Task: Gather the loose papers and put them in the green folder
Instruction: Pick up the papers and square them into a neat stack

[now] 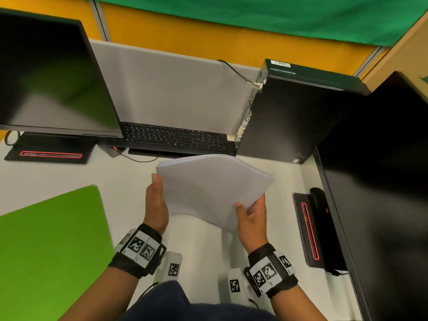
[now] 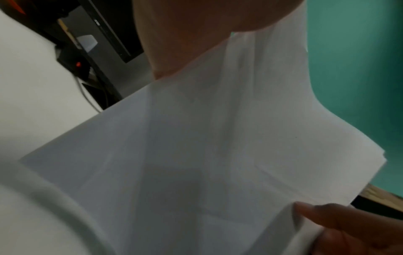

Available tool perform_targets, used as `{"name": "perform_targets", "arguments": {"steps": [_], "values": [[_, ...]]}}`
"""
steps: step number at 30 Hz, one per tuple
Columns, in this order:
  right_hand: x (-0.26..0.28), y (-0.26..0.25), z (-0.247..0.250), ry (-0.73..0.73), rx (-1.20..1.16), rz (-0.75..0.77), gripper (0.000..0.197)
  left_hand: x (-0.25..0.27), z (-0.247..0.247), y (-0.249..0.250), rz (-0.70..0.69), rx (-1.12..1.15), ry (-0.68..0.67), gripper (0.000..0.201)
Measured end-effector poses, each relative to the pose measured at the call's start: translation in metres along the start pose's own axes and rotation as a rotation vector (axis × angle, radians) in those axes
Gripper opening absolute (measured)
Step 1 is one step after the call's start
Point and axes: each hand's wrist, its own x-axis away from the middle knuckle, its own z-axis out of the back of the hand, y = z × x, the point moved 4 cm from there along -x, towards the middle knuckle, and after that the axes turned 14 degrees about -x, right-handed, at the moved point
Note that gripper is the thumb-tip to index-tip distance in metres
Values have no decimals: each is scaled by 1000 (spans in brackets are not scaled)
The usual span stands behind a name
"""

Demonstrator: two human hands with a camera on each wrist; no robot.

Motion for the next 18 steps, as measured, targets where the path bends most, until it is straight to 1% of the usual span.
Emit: {"name": "perform_targets", "arguments": {"steps": [2, 4, 5, 6, 8, 10, 13, 15, 17, 18], "values": [[-1, -6, 4, 26, -27, 37, 61, -2, 1, 0, -7, 59, 26, 57], [-3, -7, 9, 37, -36, 58, 60, -4, 2, -5, -4, 84, 60, 49], [-3, -5, 11, 35, -30, 57, 60, -3, 1, -7, 0, 77, 50, 47], [-4, -2, 12, 28, -19, 46, 60, -1, 0, -12, 13, 71, 33, 52], [-4, 7, 14, 8, 3, 15, 60, 2, -1, -24, 51, 41, -5, 71], [-4, 11, 18, 10, 14, 1, 60, 1, 1, -24, 29, 4, 7, 82], [-9, 2, 26, 19, 14, 35, 59, -8, 10, -12, -47, 26, 55, 84], [-14, -9, 27, -1, 16, 71, 61, -12, 8, -2, -89, 40, 9, 84], [-19, -16, 23, -47, 16, 80, 58, -13, -1, 5, -116, -1, -76, 83], [-21, -17, 21, -53, 6, 75, 57, -14, -4, 6, -126, -15, -87, 82]]}}
